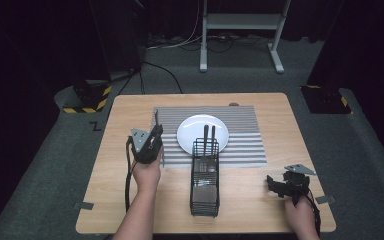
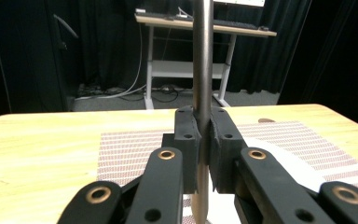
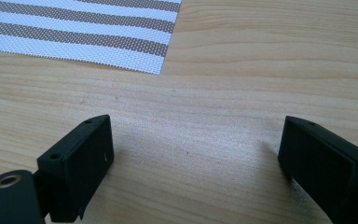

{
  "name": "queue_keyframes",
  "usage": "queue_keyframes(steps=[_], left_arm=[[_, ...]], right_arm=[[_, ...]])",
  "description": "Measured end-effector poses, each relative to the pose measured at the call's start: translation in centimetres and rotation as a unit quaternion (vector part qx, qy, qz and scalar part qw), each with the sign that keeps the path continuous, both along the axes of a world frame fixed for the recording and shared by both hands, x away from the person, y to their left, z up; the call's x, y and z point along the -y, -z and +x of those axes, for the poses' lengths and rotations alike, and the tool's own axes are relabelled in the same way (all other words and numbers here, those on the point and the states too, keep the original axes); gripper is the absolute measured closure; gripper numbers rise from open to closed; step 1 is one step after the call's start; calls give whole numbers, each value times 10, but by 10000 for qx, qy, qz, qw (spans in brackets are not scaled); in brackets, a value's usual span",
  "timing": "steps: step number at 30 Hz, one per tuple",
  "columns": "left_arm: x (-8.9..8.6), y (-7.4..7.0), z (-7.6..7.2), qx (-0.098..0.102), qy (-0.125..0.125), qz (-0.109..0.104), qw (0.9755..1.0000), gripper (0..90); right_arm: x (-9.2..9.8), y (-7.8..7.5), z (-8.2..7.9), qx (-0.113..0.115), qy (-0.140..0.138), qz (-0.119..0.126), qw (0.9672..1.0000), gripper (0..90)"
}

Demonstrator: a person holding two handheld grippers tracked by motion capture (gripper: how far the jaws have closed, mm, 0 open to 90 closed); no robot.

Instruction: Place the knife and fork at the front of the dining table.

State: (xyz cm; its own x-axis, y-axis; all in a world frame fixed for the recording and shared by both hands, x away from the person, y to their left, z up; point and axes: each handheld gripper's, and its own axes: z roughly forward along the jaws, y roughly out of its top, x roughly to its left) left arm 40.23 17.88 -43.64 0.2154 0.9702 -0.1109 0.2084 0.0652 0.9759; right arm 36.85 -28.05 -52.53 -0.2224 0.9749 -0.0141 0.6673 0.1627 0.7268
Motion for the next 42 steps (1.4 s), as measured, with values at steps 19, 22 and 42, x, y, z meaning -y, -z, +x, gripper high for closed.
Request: queue_keyframes(steps=[19,22,42], left_arm=[[4,17,45,-422,-59,-199,9989,830],[4,20,52,-467,-63,-247,9986,829],[3,45,93,-977,-259,-484,9937,818]], right_arm=[[0,0,0,-8,-30,10,10000,101],[0,0,0,-7,-30,9,10000,101],[0,0,0,3,-73,2,10000,102]])
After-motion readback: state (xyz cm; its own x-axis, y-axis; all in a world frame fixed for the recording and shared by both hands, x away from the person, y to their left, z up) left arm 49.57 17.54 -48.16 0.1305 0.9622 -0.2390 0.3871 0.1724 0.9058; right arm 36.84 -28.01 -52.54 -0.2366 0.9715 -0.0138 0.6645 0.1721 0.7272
